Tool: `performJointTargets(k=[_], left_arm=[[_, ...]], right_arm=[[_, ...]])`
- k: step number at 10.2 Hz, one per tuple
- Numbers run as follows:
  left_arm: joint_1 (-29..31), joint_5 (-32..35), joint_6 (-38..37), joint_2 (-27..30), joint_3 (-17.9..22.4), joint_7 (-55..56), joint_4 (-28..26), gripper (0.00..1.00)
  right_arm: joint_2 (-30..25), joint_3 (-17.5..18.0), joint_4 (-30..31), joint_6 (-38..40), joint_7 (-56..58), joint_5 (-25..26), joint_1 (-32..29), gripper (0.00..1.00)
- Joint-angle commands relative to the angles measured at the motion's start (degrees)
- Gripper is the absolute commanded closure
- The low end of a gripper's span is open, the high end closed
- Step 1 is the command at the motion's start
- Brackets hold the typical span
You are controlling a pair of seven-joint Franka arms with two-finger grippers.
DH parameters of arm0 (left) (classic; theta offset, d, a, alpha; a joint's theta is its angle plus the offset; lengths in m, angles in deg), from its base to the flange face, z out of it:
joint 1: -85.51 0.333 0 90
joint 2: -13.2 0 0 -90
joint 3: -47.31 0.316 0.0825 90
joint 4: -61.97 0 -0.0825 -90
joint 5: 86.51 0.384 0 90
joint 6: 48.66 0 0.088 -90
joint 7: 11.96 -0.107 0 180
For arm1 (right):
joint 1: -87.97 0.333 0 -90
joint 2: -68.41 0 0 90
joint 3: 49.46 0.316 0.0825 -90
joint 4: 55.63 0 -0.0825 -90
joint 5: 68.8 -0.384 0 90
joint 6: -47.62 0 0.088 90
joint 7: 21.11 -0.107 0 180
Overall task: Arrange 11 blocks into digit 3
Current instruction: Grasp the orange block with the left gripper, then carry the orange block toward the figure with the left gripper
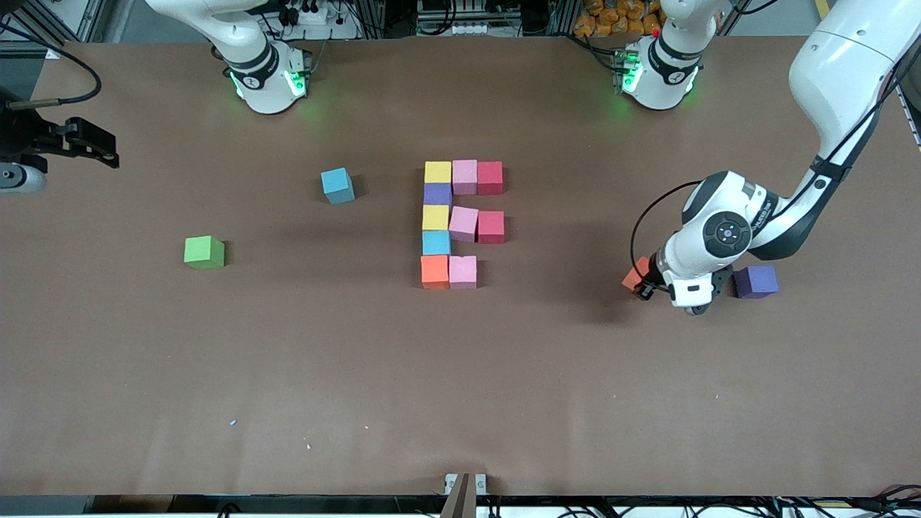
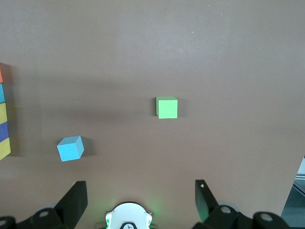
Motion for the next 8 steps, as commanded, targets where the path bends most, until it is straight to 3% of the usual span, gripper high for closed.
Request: performJointTargets(k=[1, 4, 7, 8], left_arm=[[-4.6, -3.0, -1.2, -1.8, 0.0, 7.7, 4.3, 1.0], [-13.2, -5.2, -4.2, -6.0, 0.2, 19.0, 14.0, 1.0], [-23.3, -5.5, -4.2, -6.7, 6.1, 29.3, 18.0, 1.0], [-24.3, -5.4, -4.2, -7.0, 6.3, 32.8, 18.5, 1.0]], right_arm=[[-1.4, 0.0, 1.5, -0.1, -0.9, 0.8, 0.4, 0.0], [-2.4, 0.1, 2.0, -0.4, -1.0, 0.2, 0.4, 0.0], [-2.4, 0.2, 1.9, -1.6, -1.1, -0.3, 0.4, 0.0], [-2.3, 0.2, 1.9, -2.7, -1.0, -0.9, 0.4, 0.0]])
